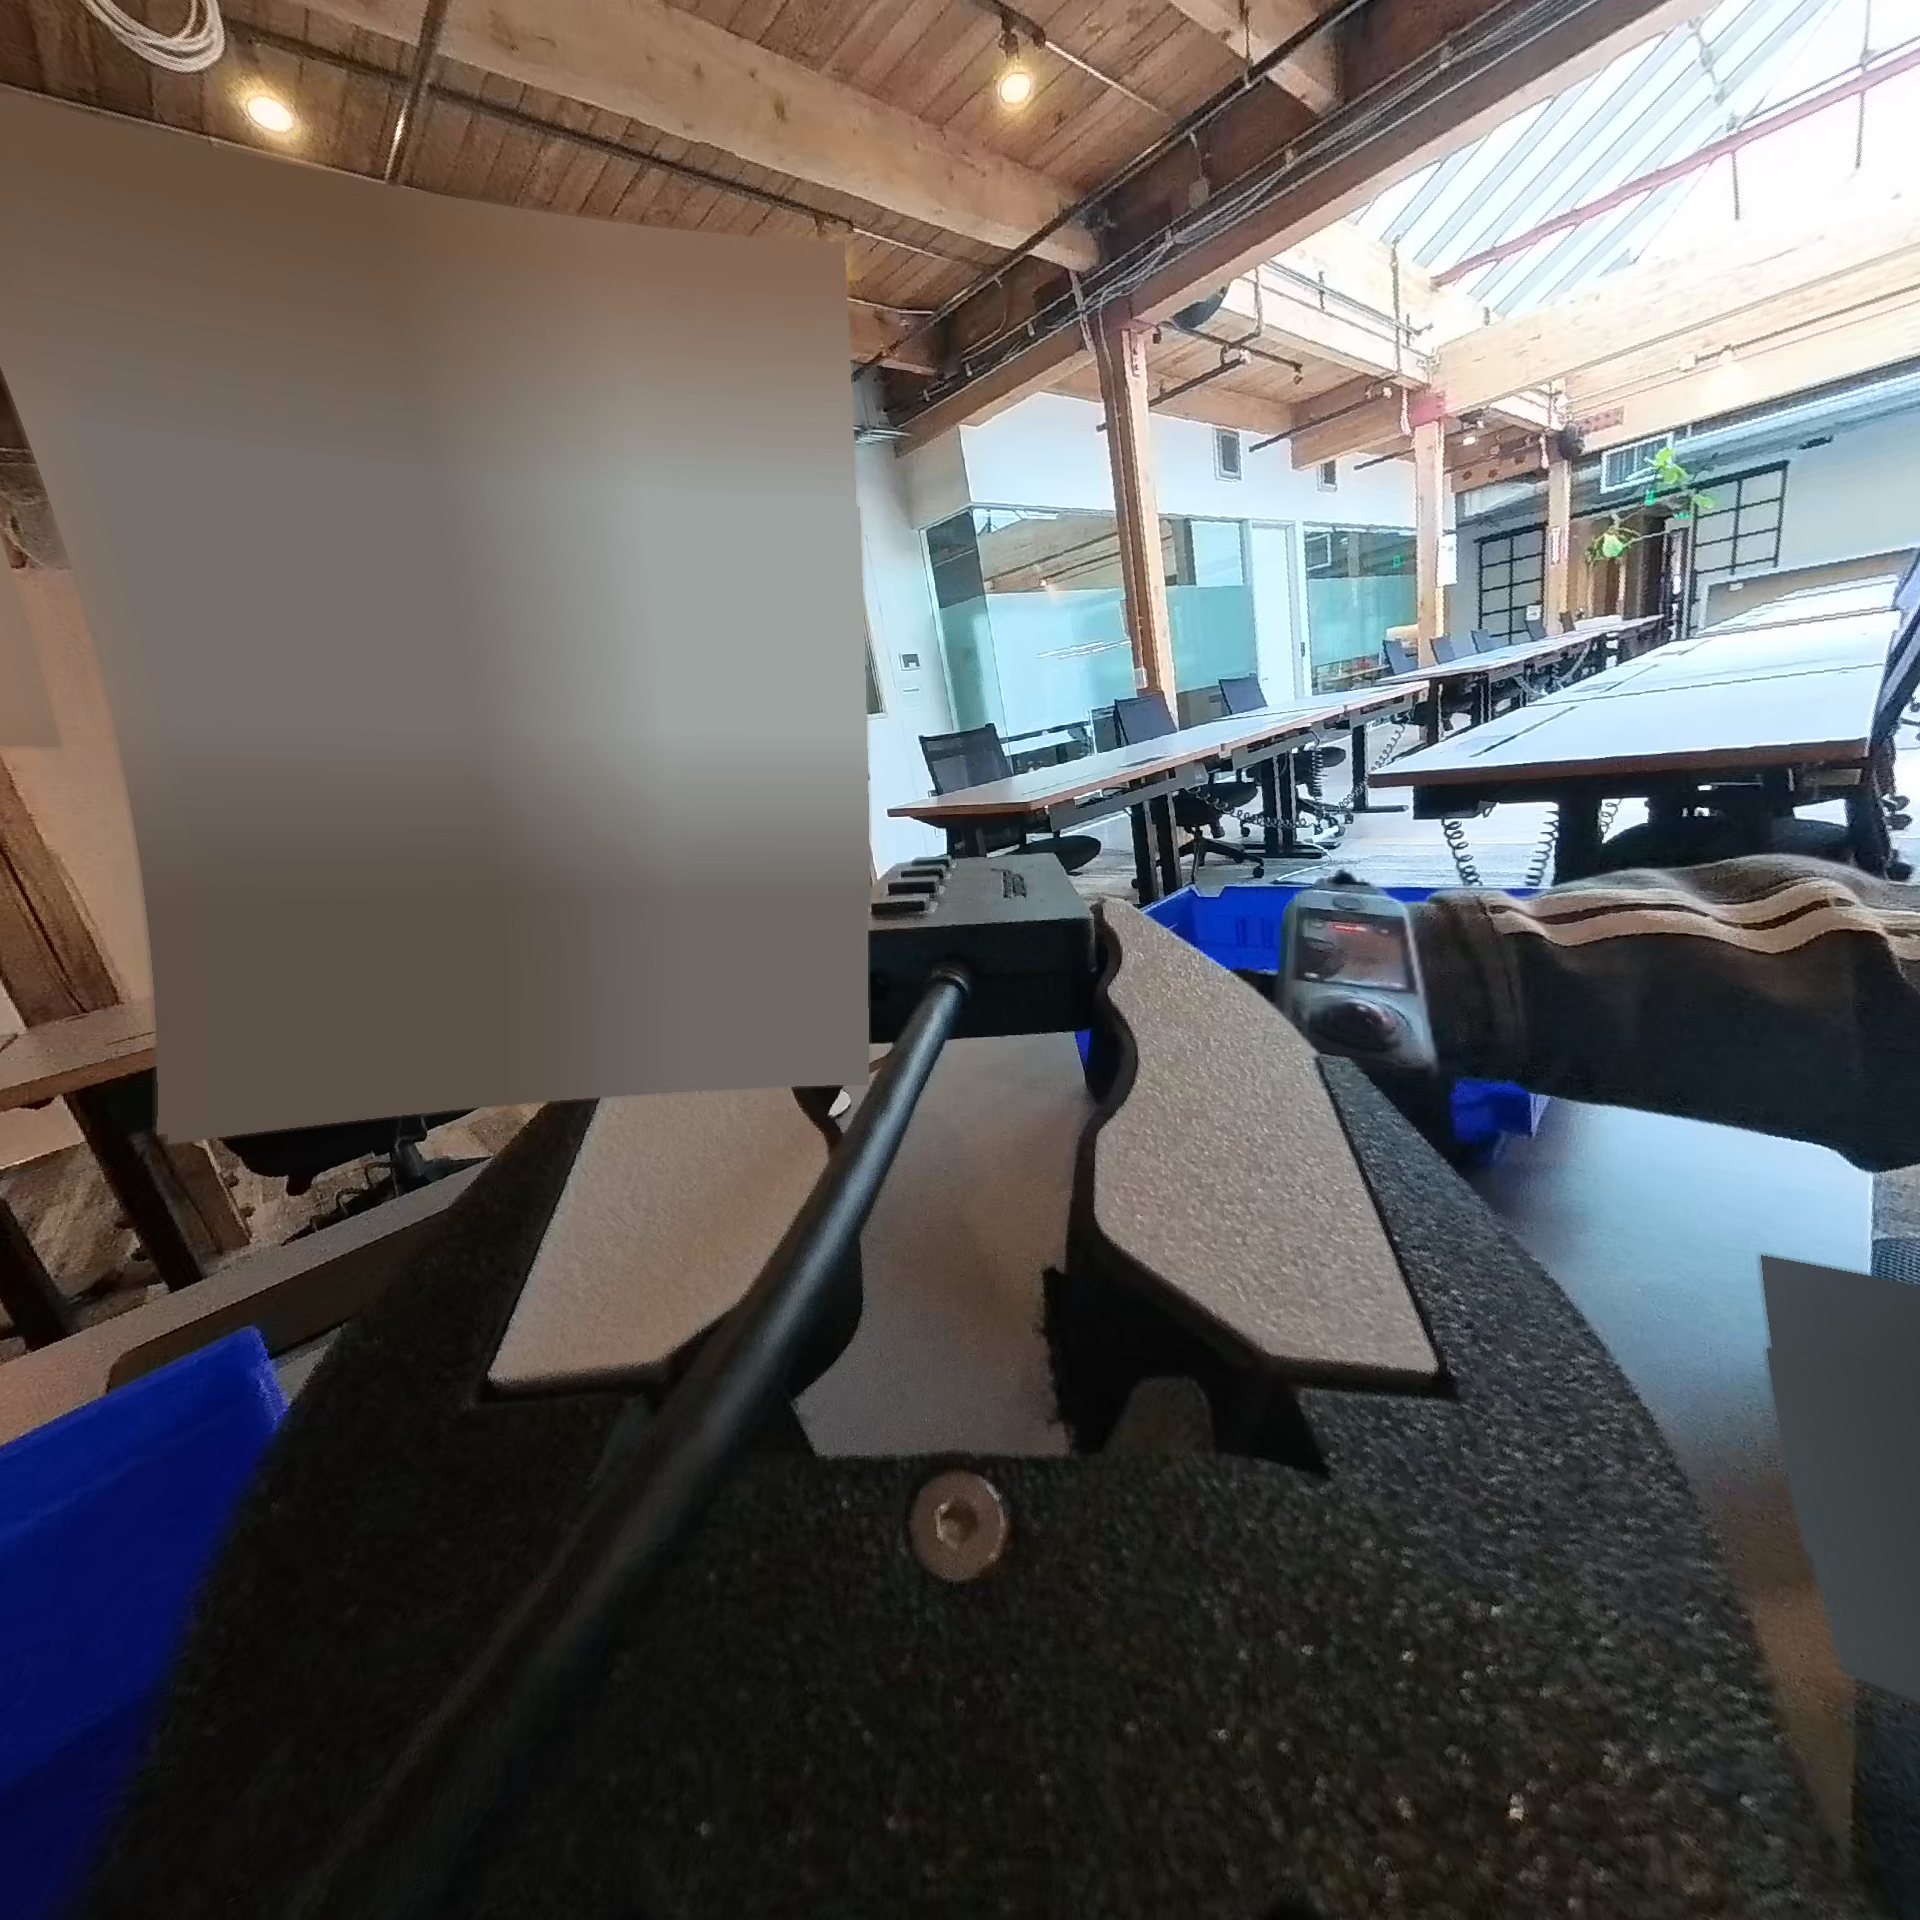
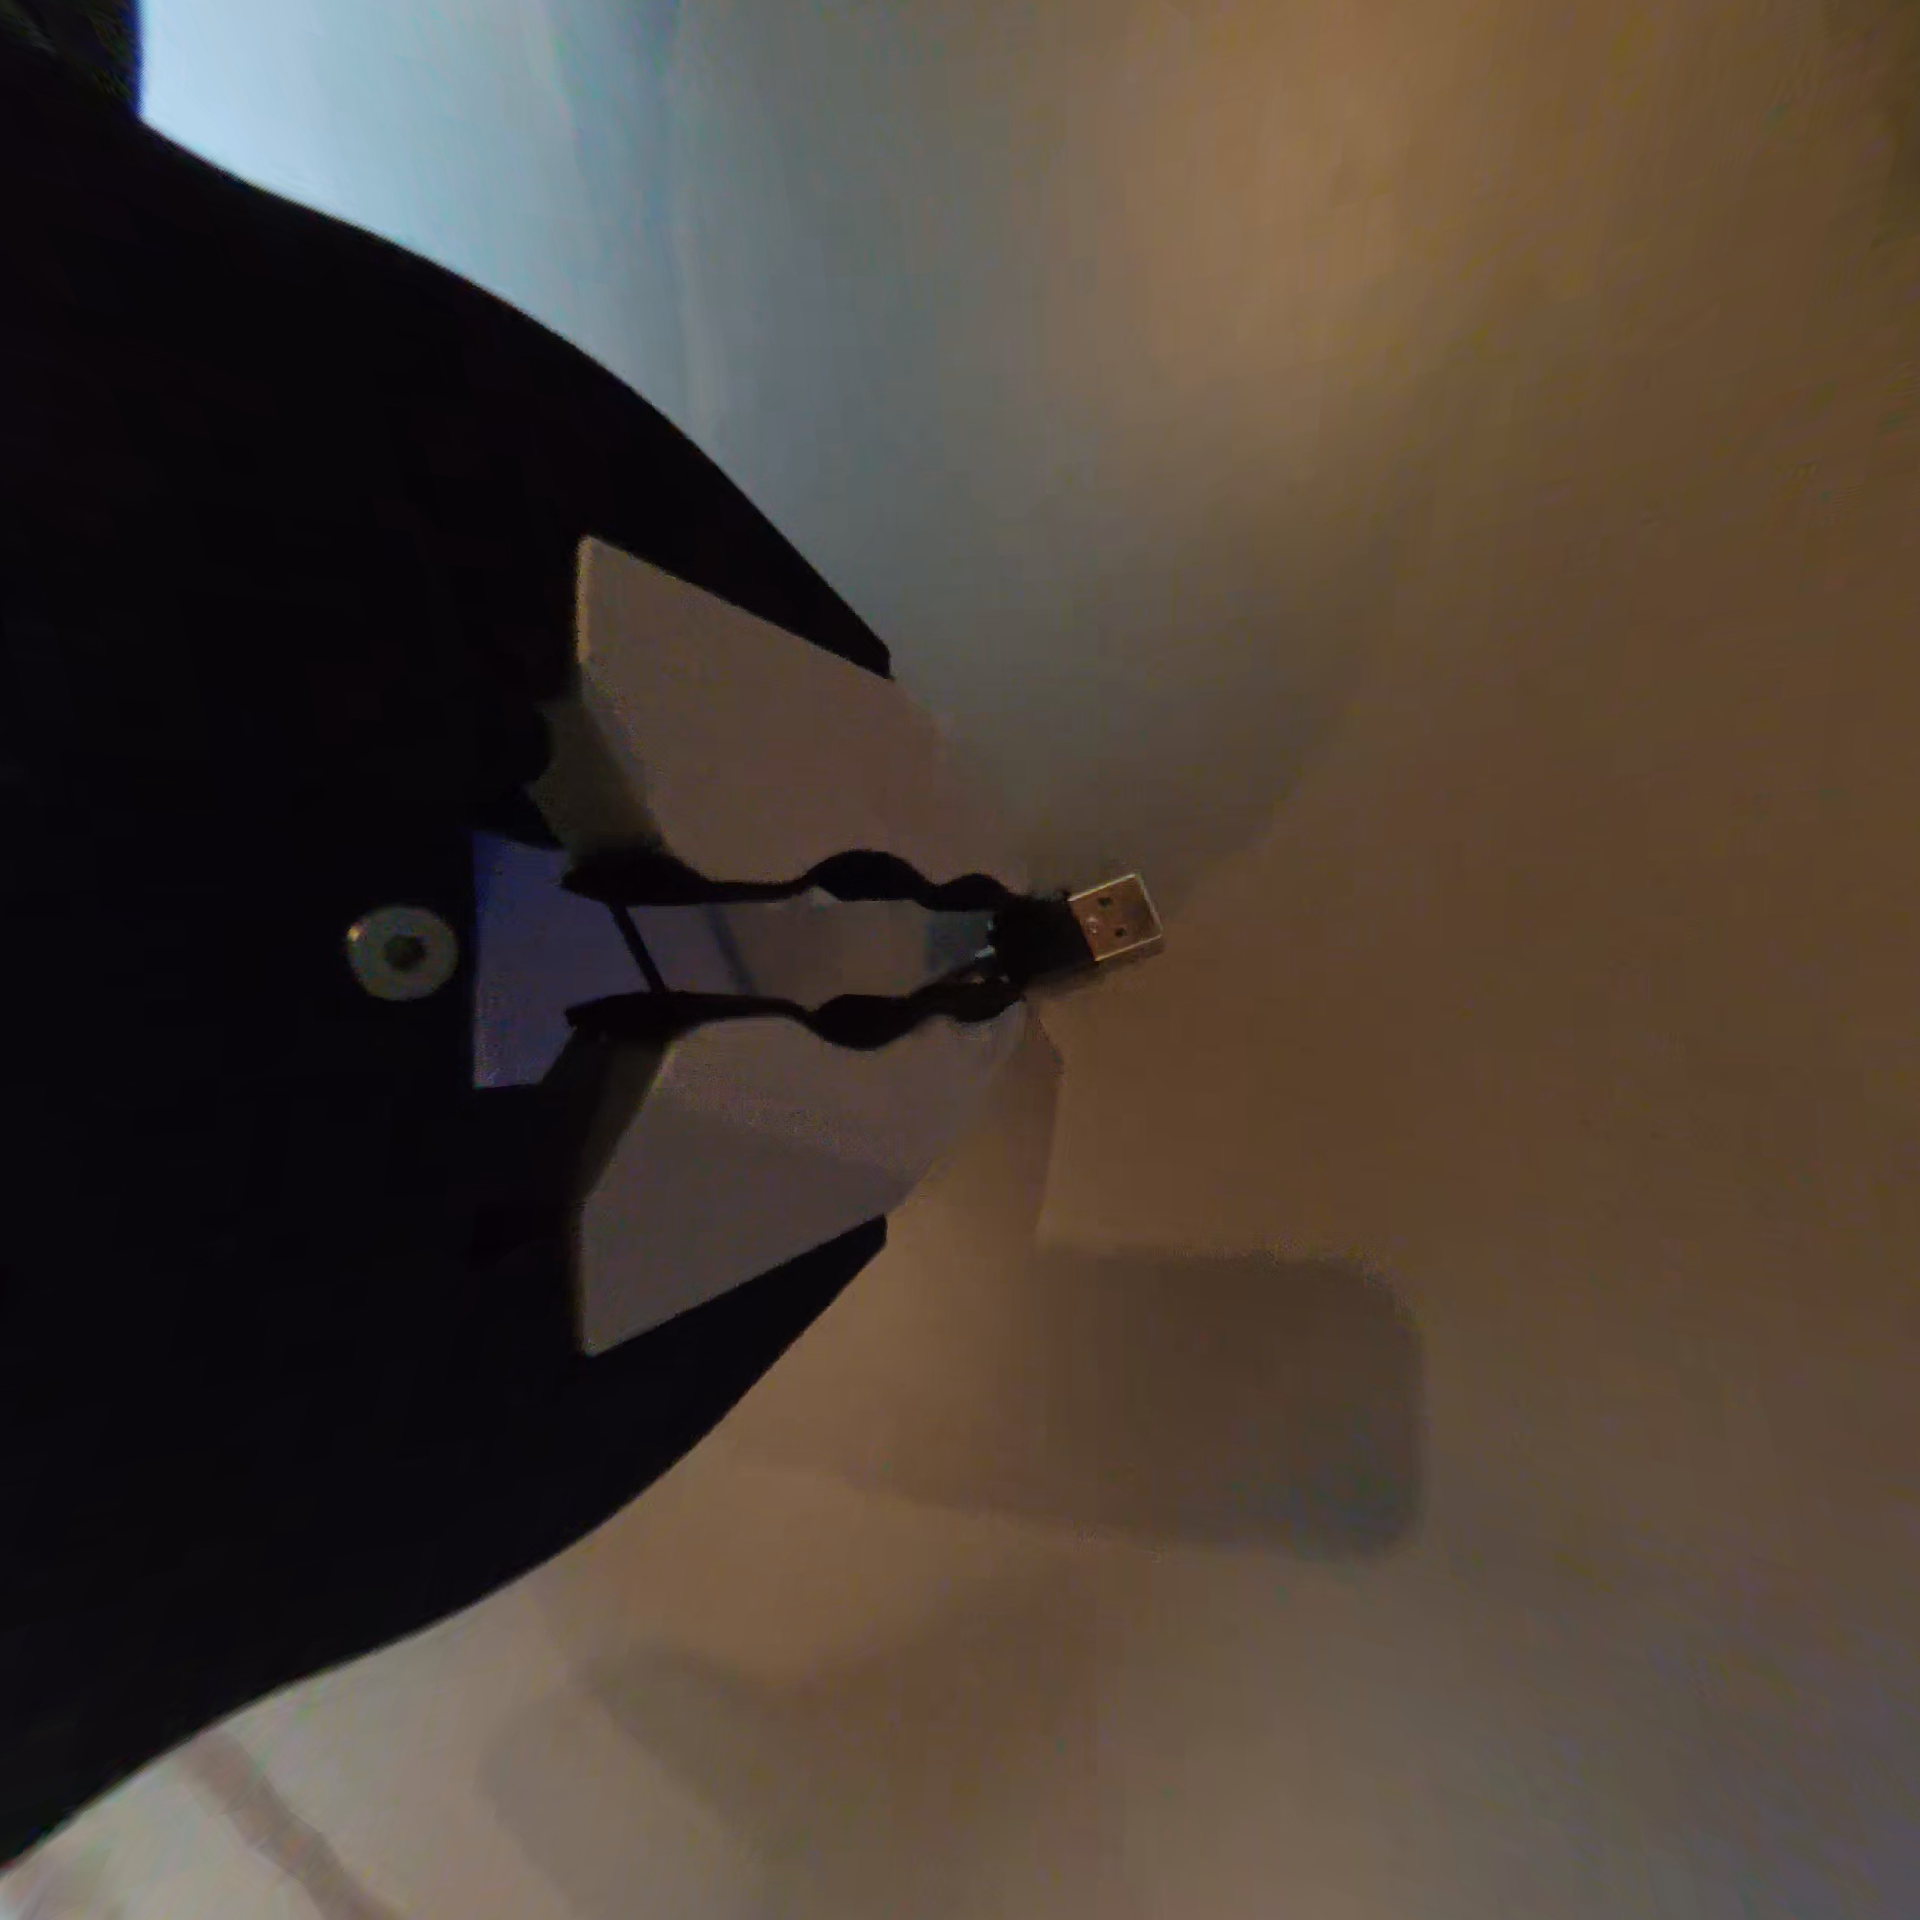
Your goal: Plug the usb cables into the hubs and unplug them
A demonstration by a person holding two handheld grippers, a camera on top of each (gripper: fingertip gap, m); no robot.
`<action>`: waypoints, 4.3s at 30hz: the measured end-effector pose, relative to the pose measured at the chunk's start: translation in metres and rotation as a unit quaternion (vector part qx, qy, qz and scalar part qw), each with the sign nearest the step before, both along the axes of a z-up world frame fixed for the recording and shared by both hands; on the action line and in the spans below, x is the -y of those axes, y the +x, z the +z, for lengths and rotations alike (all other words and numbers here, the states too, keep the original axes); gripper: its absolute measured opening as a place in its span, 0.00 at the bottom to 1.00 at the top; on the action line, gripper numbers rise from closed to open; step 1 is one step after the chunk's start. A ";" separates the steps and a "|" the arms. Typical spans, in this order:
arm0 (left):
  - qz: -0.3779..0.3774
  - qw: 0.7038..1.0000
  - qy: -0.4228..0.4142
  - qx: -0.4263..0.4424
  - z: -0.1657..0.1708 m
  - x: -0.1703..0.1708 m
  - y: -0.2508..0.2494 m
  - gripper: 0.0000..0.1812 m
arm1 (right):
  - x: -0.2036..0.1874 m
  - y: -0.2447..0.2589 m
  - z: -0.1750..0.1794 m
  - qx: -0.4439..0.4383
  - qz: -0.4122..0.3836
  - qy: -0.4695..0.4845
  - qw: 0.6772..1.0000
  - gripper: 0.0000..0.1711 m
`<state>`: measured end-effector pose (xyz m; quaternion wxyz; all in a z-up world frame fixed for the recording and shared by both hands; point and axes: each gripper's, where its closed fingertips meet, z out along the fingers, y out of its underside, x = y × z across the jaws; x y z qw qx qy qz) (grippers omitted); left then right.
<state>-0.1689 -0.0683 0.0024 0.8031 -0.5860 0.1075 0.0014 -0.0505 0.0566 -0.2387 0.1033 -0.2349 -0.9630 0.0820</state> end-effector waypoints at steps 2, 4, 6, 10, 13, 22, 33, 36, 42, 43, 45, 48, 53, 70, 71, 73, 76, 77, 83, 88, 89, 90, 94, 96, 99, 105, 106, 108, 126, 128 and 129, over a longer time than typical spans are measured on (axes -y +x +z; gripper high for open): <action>0.000 1.000 0.002 0.001 0.001 0.001 -0.001 0.24 | 0.028 0.004 0.008 0.026 -0.003 -0.096 0.995 0.06; -0.002 1.000 0.003 0.002 0.001 0.001 -0.001 0.24 | 0.066 0.008 0.030 0.051 0.008 -0.237 0.970 0.06; -0.005 1.000 0.004 0.004 0.002 0.002 0.000 0.24 | 0.100 0.017 0.060 0.116 0.024 -0.387 0.915 0.06; -0.009 1.000 0.006 -0.003 0.004 0.003 0.005 0.24 | 0.110 0.006 0.053 0.209 -0.009 -0.436 0.875 0.06; -0.008 1.000 0.008 -0.009 0.005 0.005 0.005 0.24 | 0.092 -0.013 0.008 0.255 -0.088 -0.350 0.897 0.06; -0.012 1.000 0.008 0.001 0.003 0.005 0.000 0.25 | 0.081 -0.052 0.002 0.125 -0.048 -0.285 0.949 0.06; -0.012 1.000 0.003 -0.020 0.001 0.004 0.005 0.25 | 0.078 -0.059 0.002 0.076 -0.052 -0.247 0.965 0.06; -0.009 1.000 0.002 -0.011 0.000 0.004 0.000 0.25 | 0.073 -0.068 0.011 -0.040 -0.020 -0.172 0.984 0.06; -0.002 1.000 0.012 -0.012 0.007 0.010 0.001 0.24 | 0.088 -0.073 0.043 -0.169 -0.014 -0.152 0.974 0.06; -0.002 1.000 0.013 -0.014 0.009 0.011 0.002 0.24 | 0.088 -0.072 0.044 -0.174 -0.017 -0.151 0.973 0.06; -0.001 1.000 0.015 -0.017 0.010 0.013 0.002 0.24 | 0.086 -0.069 0.044 -0.170 -0.033 -0.164 0.971 0.06; -0.006 1.000 0.018 -0.015 0.015 0.017 0.005 0.24 | 0.087 -0.060 0.036 -0.113 -0.075 -0.220 0.966 0.06; -0.044 0.999 0.012 -0.004 0.027 0.025 0.024 0.24 | 0.096 -0.033 0.017 0.091 -0.194 -0.309 0.927 0.06; -0.120 0.992 -0.030 0.019 0.018 0.012 0.057 0.25 | 0.072 -0.058 0.011 0.231 -0.349 -0.346 0.840 0.26; -0.118 0.992 -0.030 0.016 0.018 0.012 0.057 0.25 | 0.068 -0.064 0.017 0.197 -0.347 -0.336 0.853 0.30; -0.120 0.992 -0.027 0.017 0.019 0.014 0.057 0.24 | 0.050 -0.080 0.029 0.062 -0.338 -0.280 0.897 0.27; -0.118 0.993 -0.023 0.017 0.021 0.016 0.055 0.25 | 0.039 -0.086 0.065 -0.182 -0.237 -0.164 0.940 0.28; -0.117 0.993 -0.021 0.016 0.022 0.016 0.055 0.24 | 0.041 -0.080 0.074 -0.245 -0.198 -0.119 0.942 0.26; -0.126 0.992 -0.021 0.006 0.021 0.015 0.065 0.24 | 0.063 -0.020 0.040 -0.407 0.108 0.163 0.892 0.00; -0.126 0.992 -0.025 -0.012 0.020 0.013 0.072 0.25 | 0.046 -0.029 0.013 -0.351 0.096 0.130 0.922 0.17; -0.122 0.992 -0.026 -0.017 0.019 0.013 0.071 0.25 | 0.039 -0.031 0.014 -0.332 0.083 0.122 0.932 0.20; -0.117 0.993 -0.027 -0.021 0.019 0.013 0.070 0.24 | 0.033 -0.031 0.016 -0.314 0.061 0.103 0.942 0.25; -0.107 0.994 -0.026 -0.019 0.017 0.014 0.060 0.25 | 0.021 -0.020 0.032 -0.262 0.019 0.038 0.964 0.22; -0.113 0.993 -0.025 -0.007 0.016 0.012 0.056 0.24 | 0.031 -0.021 0.027 -0.243 0.051 0.038 0.968 0.22; -0.118 0.993 -0.029 0.000 0.013 0.010 0.056 0.24 | 0.042 -0.030 0.003 -0.196 0.085 0.046 0.976 0.08; -0.112 0.993 -0.018 -0.027 0.018 0.017 0.059 0.24 | 0.046 -0.057 0.019 -0.232 0.023 -0.015 0.972 0.03; -0.111 0.993 -0.016 -0.025 0.019 0.018 0.058 0.24 | 0.049 -0.060 0.039 -0.266 0.000 -0.052 0.963 0.03; -0.110 0.994 -0.015 -0.017 0.019 0.018 0.053 0.24 | 0.040 -0.061 0.098 -0.339 -0.062 -0.123 0.931 0.02; -0.083 0.996 0.000 -0.032 0.031 0.032 0.047 0.25 | -0.011 0.011 0.190 -0.238 -0.296 -0.223 0.898 0.02; -0.087 0.996 0.002 -0.032 0.031 0.033 0.048 0.24 | -0.024 0.006 0.130 -0.209 -0.304 -0.153 0.917 0.17; -0.086 0.996 0.001 -0.034 0.031 0.033 0.047 0.24 | -0.034 0.005 0.099 -0.186 -0.306 -0.099 0.928 0.19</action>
